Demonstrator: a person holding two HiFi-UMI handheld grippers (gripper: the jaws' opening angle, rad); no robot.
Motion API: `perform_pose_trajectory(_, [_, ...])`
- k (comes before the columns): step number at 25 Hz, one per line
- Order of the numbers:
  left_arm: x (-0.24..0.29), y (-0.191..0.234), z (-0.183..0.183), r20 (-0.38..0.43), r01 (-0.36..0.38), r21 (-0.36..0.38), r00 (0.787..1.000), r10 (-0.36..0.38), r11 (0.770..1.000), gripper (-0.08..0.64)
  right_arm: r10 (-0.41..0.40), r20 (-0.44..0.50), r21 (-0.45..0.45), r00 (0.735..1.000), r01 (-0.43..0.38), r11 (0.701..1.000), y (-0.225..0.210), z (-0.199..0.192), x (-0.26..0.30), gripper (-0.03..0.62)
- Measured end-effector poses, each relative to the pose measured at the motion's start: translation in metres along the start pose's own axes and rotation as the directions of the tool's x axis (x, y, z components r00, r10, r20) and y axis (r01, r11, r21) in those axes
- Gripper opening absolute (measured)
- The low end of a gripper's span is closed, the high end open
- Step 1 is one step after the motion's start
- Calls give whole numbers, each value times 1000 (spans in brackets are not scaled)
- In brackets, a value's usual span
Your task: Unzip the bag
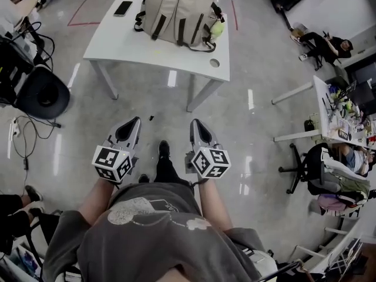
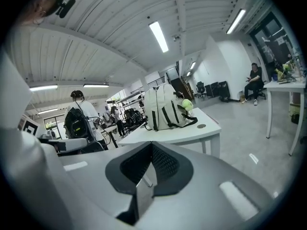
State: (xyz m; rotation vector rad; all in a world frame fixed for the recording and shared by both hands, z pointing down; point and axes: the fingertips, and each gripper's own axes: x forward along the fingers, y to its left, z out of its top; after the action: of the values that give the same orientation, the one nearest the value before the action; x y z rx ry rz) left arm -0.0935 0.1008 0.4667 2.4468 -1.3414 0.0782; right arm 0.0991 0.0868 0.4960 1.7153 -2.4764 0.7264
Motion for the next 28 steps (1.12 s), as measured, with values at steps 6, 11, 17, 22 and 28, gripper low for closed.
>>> perform_pose_trajectory(6, [58, 16, 25, 10, -35, 13, 999, 35, 999, 6, 66, -16, -14, 998, -67, 998, -20, 30, 63, 0])
perform_pose_trajectory(11, [106, 25, 39, 6, -51, 8, 999, 51, 999, 6, 77, -18, -15, 997, -77, 997, -52, 57, 101, 0])
perform_pose_trajectory(17, [149, 24, 47, 1, -74, 16, 997, 74, 997, 6, 85, -14, -4, 996, -85, 996, -93, 79, 123, 0])
perform_pose_trajectory(22, [179, 20, 58, 14, -86, 32, 996, 85, 996, 6, 103, -13, -6, 995, -103, 995, -115, 95, 140, 0])
perform_pose_trajectory(28, [195, 27, 59, 3, -106, 36, 994, 106, 994, 6, 111, -23, -8, 994, -112, 994, -126, 101, 159, 0])
